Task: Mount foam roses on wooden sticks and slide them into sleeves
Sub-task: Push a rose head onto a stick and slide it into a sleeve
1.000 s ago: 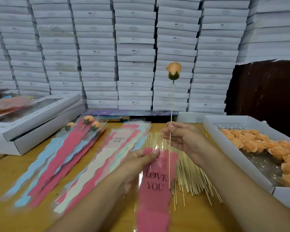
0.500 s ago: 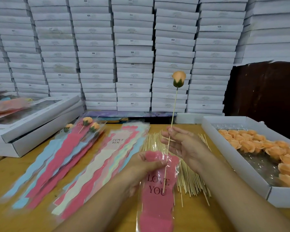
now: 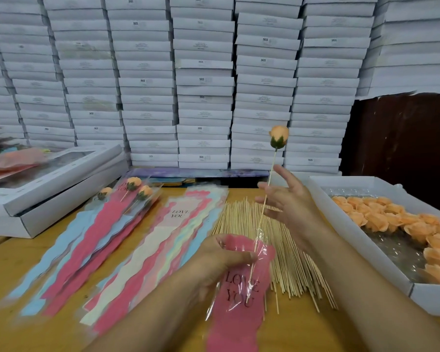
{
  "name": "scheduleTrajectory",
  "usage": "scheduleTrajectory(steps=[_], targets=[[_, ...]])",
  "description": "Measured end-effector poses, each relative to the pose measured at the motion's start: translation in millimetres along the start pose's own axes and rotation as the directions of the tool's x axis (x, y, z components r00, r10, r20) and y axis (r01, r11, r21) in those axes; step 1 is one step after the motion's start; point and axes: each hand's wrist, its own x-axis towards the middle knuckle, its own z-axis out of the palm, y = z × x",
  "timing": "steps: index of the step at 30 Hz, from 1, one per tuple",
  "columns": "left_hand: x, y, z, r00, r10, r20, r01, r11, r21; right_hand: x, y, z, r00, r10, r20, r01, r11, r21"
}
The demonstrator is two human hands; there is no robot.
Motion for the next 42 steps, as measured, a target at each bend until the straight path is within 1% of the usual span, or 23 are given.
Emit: scheduleTrajectory(steps=[2, 6, 11, 17, 19, 21, 23, 25, 28, 31, 34, 39, 42], targets=[[-1, 0, 0, 1.000, -0.014, 0.005, 0.014, 1.000, -0.008, 2, -3, 0, 0.999, -0.043, -0.003, 0.042, 0.996, -0.076], [-2, 3, 0, 0.999, -0.037, 0.015, 0.038, 0.998, -0.057, 0, 1, -2, 0.997, -0.075, 0.028, 0.079, 0.978, -0.195], [0, 9, -2, 1.000, -0.026, -0.011, 0.025, 0.992, -0.122, -10, 12, -4, 0.986, -0.039, 0.161, 0.086, 0.951, -0.297], [-4, 18, -7, 0.999, -0.025, 0.035, 0.029, 0.990, -0.140, -24, 22, -6, 0.944, 0.007, 0.330, 0.114, 0.931, -0.347], [-7, 18, -6, 0.999, -0.037, 0.026, 0.040, 0.991, -0.126, -22, 19, -7, 0.949, -0.013, 0.315, 0.125, 0.933, -0.338], [-10, 15, -4, 0.999, -0.049, 0.021, 0.051, 0.991, -0.121, -16, 13, -8, 0.974, -0.047, 0.223, 0.113, 0.950, -0.292], [-13, 14, -2, 0.997, -0.062, 0.036, 0.066, 0.990, -0.122, -10, 6, -10, 0.989, -0.047, 0.138, 0.080, 0.967, -0.240], [-13, 13, -1, 0.996, -0.067, 0.055, 0.073, 0.990, -0.121, -6, 3, -12, 0.994, -0.037, 0.106, 0.060, 0.972, -0.229], [-13, 14, -1, 0.996, -0.063, 0.061, 0.070, 0.990, -0.126, -12, 6, -13, 0.991, -0.040, 0.131, 0.074, 0.961, -0.268], [-10, 18, -1, 0.999, -0.032, 0.040, 0.037, 0.994, -0.107, -22, 13, -11, 0.976, -0.023, 0.217, 0.093, 0.943, -0.318], [-9, 20, -2, 0.998, -0.037, 0.043, 0.042, 0.994, -0.101, -28, 14, -10, 0.960, -0.013, 0.279, 0.110, 0.936, -0.335], [-12, 20, -1, 0.998, -0.062, 0.030, 0.065, 0.989, -0.131, -25, 10, -9, 0.976, -0.027, 0.216, 0.085, 0.961, -0.264], [-12, 21, 0, 0.997, -0.057, 0.042, 0.062, 0.992, -0.111, -27, 15, -9, 0.974, -0.007, 0.224, 0.069, 0.961, -0.268]])
